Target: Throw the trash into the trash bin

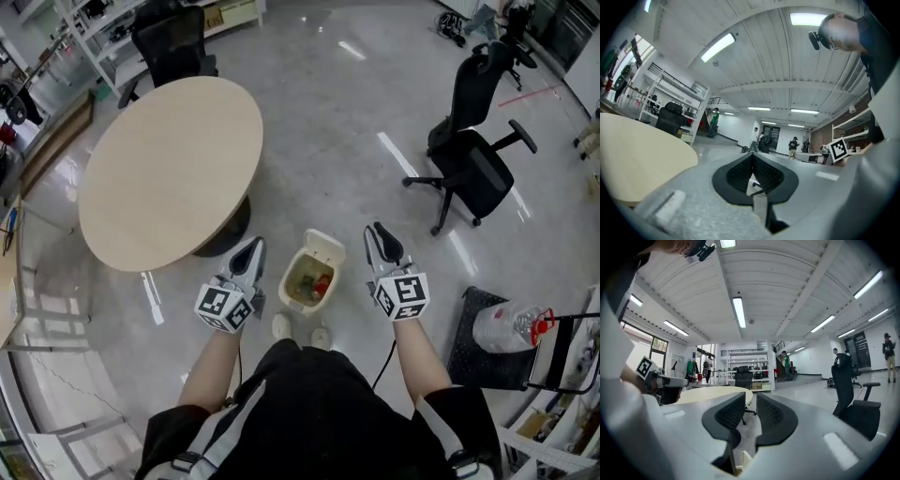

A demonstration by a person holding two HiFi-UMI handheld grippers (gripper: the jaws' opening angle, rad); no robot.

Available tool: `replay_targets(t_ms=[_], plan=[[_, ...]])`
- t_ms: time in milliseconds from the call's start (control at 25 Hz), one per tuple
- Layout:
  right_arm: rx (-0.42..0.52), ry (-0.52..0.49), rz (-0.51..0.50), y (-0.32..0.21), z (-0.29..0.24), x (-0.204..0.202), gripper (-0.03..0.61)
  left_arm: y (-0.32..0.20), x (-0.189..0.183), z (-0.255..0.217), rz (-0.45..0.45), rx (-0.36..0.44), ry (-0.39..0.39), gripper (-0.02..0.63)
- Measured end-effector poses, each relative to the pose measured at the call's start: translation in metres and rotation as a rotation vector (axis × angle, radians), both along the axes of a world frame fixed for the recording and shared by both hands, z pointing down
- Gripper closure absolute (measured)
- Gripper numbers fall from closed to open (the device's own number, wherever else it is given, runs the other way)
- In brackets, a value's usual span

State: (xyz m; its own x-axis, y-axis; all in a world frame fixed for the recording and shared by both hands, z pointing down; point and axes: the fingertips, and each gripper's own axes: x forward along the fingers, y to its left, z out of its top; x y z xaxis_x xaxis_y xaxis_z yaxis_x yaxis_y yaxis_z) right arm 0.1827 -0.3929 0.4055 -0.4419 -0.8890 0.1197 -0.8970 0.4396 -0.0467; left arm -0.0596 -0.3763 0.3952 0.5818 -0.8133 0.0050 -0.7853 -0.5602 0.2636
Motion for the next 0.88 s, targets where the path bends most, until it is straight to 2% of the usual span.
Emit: replay_targets(t_ms=[120, 280, 440, 640, 880], plan=[[0.003, -0.073, -0.056, 0.020, -0.013, 0.002, 0.525, 0.014, 0.009, -0.017, -0.005, 0.034, 0.028, 0.612], [0.040, -0.099, -0.165, 0.052, -0.019, -0.049, 0.540, 0.033, -0.002, -0.037, 0.006, 0.065, 0.014, 0.612], [0.037, -0.145, -0.119, 0.075, -0.022, -0.057, 0.546, 0.054, -0.023, -0.044, 0.001, 0.083, 0.026, 0.612], [0.037, -0.137, -0.033, 0.088, -0.024, -0.063, 0.571, 0.080, -0.060, -0.050, 0.014, 0.113, 0.006, 0.612], [0.051, -0.158, -0.044, 0.143, -0.040, -0.142, 0.572, 0.131, -0.135, -0.042, -0.013, 0.086, -0.007, 0.612]])
